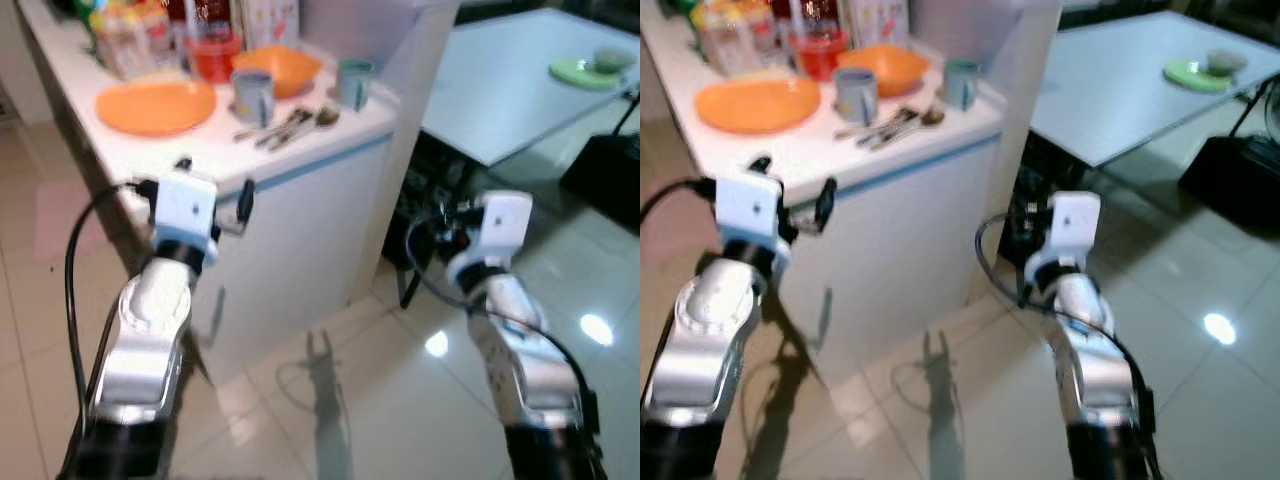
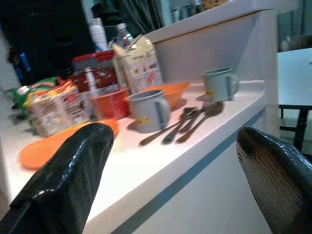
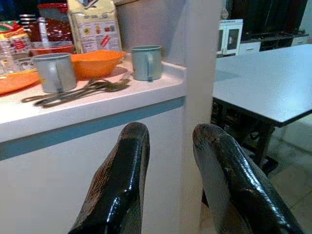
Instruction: Setting the table
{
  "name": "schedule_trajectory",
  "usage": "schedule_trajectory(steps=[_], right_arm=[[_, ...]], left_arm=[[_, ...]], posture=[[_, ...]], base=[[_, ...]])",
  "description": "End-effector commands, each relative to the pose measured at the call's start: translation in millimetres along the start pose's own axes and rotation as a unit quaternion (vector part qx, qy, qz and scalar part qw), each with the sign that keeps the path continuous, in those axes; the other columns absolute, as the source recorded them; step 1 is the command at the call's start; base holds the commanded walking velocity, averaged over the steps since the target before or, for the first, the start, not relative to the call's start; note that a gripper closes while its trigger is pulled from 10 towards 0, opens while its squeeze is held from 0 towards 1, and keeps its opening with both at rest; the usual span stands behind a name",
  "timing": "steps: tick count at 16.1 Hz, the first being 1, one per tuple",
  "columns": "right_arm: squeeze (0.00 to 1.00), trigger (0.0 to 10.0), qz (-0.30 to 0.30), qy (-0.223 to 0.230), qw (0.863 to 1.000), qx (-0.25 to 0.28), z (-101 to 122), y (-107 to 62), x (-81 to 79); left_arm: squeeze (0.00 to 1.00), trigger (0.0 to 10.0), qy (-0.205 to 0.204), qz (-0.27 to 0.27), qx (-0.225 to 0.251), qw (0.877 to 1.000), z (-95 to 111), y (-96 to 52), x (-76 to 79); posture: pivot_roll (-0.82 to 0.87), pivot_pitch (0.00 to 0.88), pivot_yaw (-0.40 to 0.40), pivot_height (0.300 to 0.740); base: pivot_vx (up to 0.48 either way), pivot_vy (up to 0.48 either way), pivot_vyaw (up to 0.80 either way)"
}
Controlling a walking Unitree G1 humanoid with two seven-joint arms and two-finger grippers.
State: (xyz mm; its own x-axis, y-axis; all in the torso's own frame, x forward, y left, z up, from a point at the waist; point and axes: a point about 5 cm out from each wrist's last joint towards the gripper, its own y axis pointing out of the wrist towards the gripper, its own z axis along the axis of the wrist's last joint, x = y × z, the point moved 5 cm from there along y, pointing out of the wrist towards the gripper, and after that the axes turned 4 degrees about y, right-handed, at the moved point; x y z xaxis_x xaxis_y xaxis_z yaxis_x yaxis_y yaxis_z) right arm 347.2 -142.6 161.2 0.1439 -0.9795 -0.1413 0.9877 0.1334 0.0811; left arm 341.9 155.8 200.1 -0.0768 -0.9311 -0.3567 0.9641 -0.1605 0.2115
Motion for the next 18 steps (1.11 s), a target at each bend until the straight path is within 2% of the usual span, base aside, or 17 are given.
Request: schedule_trajectory(steps=[1, 4, 6, 12, 13, 16, 18], right_arm=[[0.00, 10.0, 0.006, -0.009, 1.000, 0.007, 4.3, -3.8, 4.5], [0.00, 10.0, 0.009, -0.007, 1.000, 0.009, 5.1, -3.6, 3.9], [0.00, 10.0, 0.003, -0.026, 1.000, -0.002, 1.2, -2.8, 5.5], [0.00, 10.0, 0.015, -0.015, 1.000, -0.003, 0.1, -3.5, 2.3], [0.00, 10.0, 0.022, -0.062, 0.998, -0.009, -3.3, -3.7, -0.3], [0.00, 10.0, 0.020, -0.067, 0.997, -0.015, -6.1, -4.1, 2.0], [0.00, 10.0, 0.011, -0.056, 0.998, -0.012, -5.1, -4.6, 4.9]], left_arm=[[0.00, 10.0, -0.002, -0.029, 0.003, 1.000, 2.6, 2.0, 14.3], [0.00, 10.0, -0.003, -0.035, 0.002, 0.999, 1.6, 1.0, 16.8], [0.00, 10.0, -0.003, -0.035, 0.001, 0.999, 0.9, 1.8, 16.2], [0.00, 10.0, -0.002, -0.033, -0.005, 0.999, -1.4, 2.0, 15.0], [0.00, 10.0, -0.002, -0.034, -0.005, 0.999, -1.4, 2.1, 15.0], [0.00, 10.0, -0.002, -0.035, -0.008, 0.999, -2.8, 1.8, 15.8], [0.00, 10.0, -0.003, -0.036, -0.008, 0.999, -2.7, 1.7, 16.2]], posture=[[0.07, 0.000, -0.045, 0.740], [0.07, 0.000, -0.045, 0.740], [0.07, 0.000, -0.042, 0.740], [0.07, 0.000, -0.040, 0.740], [0.07, 0.000, -0.040, 0.740], [0.07, 0.000, -0.040, 0.740], [0.07, 0.000, -0.040, 0.740]], base=[[0.345, 0.000, 0.00], [0.345, 0.000, 0.00], [0.343, 0.000, 0.00], [0.344, 0.000, 0.00], [0.349, 0.000, 0.00], [0.347, 0.000, 0.45], [0.349, 0.000, 0.32]])
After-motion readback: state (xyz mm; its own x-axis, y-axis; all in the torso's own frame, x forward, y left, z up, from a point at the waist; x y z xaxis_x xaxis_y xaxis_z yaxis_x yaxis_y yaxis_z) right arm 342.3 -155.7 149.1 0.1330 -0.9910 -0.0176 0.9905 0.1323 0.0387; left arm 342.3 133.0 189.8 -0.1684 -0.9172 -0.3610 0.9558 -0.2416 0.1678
